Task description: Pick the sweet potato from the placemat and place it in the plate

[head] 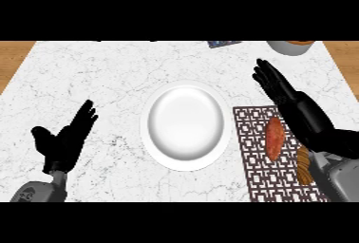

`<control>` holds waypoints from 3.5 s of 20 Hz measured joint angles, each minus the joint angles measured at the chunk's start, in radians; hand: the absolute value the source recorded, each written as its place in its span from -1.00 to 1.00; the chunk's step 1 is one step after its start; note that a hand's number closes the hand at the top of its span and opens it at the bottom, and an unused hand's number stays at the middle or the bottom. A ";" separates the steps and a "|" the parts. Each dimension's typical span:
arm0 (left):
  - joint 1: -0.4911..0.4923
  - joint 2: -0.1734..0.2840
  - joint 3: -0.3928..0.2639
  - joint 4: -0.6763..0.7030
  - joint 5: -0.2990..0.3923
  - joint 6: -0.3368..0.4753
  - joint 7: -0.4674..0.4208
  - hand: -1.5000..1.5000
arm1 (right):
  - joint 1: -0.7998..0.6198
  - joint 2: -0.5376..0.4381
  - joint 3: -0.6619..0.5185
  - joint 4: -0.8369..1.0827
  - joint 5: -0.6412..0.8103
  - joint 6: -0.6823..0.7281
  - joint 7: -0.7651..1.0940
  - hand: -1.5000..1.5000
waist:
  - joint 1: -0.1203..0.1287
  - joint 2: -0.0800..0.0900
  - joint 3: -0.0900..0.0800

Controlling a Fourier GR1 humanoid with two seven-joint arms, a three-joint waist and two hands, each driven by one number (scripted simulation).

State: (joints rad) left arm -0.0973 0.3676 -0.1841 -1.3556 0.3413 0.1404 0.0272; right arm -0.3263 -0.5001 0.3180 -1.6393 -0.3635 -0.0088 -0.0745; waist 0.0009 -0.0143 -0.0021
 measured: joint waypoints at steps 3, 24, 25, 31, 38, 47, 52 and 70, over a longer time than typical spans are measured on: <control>0.029 0.042 0.011 -0.018 -0.045 0.014 -0.037 0.00 | 0.025 0.044 -0.093 -0.007 -0.077 -0.066 0.009 -1.00 | -0.003 0.004 0.002; 0.195 0.168 0.046 -0.115 -0.258 0.104 -0.181 0.00 | 0.515 0.279 -0.228 -0.302 0.133 -0.817 -0.045 -1.00 | -0.008 0.010 0.000; 0.197 0.170 0.048 -0.117 -0.260 0.102 -0.180 0.00 | 0.538 0.238 -0.216 -0.312 0.149 -0.811 0.000 -1.00 | -0.007 0.010 0.000; 0.182 0.156 0.044 -0.115 -0.274 0.104 -0.174 0.00 | 0.594 -0.004 -0.173 -0.360 0.224 -0.757 0.311 -1.00 | -0.001 0.015 -0.001; 0.171 0.145 0.052 -0.104 -0.285 0.087 -0.171 0.00 | 0.514 -0.199 -0.188 -0.368 0.218 -0.645 0.658 -1.00 | 0.008 0.016 0.000; 0.179 0.136 0.082 -0.105 -0.300 0.058 -0.183 0.00 | 0.344 -0.246 -0.151 -0.186 0.164 -0.403 0.800 -1.00 | 0.012 0.016 0.002; 0.168 0.111 0.088 -0.089 -0.319 0.053 -0.183 0.00 | 0.282 -0.219 -0.115 -0.046 0.167 -0.266 0.772 -1.00 | 0.010 0.016 0.002; 0.169 0.031 0.189 -0.092 -0.414 -0.027 -0.173 0.00 | 0.176 0.004 -0.187 0.263 0.303 0.017 0.644 -1.00 | 0.003 0.014 0.002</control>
State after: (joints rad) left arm 0.0716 0.3989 0.0045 -1.4480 -0.0722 0.1138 -0.1455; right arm -0.1498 -0.4958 0.1308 -1.3767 -0.0604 0.0078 0.5694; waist 0.0035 0.0001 0.0001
